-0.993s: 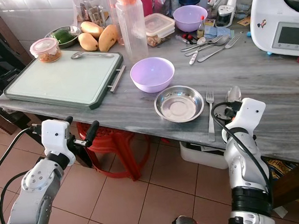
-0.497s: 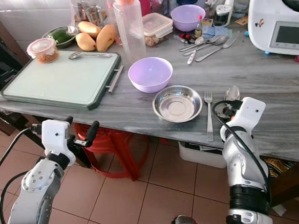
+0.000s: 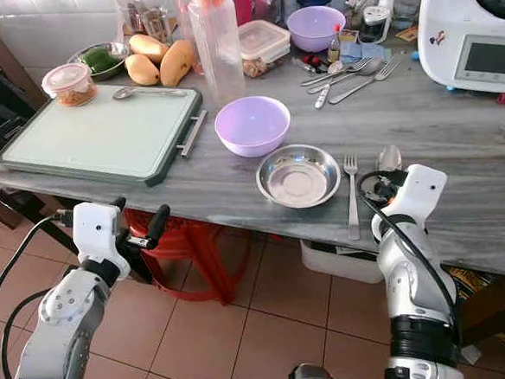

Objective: Setting the table

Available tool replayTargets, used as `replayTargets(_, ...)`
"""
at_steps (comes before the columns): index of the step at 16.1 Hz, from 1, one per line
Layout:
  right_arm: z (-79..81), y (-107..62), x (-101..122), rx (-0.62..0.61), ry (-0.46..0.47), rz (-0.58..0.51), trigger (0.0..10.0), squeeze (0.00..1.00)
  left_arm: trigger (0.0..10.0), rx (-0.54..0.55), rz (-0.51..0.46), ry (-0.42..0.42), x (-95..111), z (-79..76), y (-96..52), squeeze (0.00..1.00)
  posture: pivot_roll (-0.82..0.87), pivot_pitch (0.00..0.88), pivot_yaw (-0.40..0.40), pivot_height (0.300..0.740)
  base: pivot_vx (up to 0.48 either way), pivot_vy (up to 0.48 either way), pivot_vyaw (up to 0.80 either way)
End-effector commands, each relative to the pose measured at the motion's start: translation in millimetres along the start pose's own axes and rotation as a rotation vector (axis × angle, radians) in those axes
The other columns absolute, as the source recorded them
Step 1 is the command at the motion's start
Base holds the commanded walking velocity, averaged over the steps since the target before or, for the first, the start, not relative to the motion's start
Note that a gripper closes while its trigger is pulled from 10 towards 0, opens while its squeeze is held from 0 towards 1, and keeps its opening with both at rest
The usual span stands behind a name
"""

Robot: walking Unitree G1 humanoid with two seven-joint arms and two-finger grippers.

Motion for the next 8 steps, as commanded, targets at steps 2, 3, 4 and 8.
replayTargets(2, 14.6, -2.2, -26.4, 0.058, 0.003, 0.12, 10.0, 0.0, 10.0, 0.004, -0.003, 0.003, 1.8, 1.2, 0.1, 0.0, 0.03, 0.059, 0.097, 0.74, 0.0, 0.0, 0.0)
replayTargets(3, 16.8, -3.7, -26.9, 0.065, 0.008, 0.121, 10.0, 0.0, 10.0, 0.004, -0.003, 0.002, 1.7, 0.9, 0.3, 0.0, 0.03, 0.059, 0.097, 0.74, 0.0, 0.0, 0.0)
replayTargets(4, 17.5, -4.4, -27.4, 0.067, 0.007, 0.122, 10.0, 0.0, 10.0, 0.004, -0.003, 0.002, 1.7, 0.7, 0.5, 0.0, 0.03, 0.059, 0.097, 0.74, 0.0, 0.0, 0.0)
replayTargets(8, 20.5, -6.0, -29.5, 0.089, 0.003, 0.132, 10.0, 0.0, 10.0, 0.002, -0.002, -0.001, 1.3, 0.1, 1.2, 0.0, 0.03, 0.058, 0.096, 0.74, 0.0, 0.0, 0.0)
Point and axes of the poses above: a point about 5 cm out from each wrist's last joint towards the gripper, its own y axis pointing out of the wrist towards the gripper, its own x axis along the axis of the wrist's last joint, z = x × y, the point moved 2 cm from there along y, pointing out of the wrist towards the gripper, and after that the axes turned 12 degrees about -y, right-handed, at the moved point
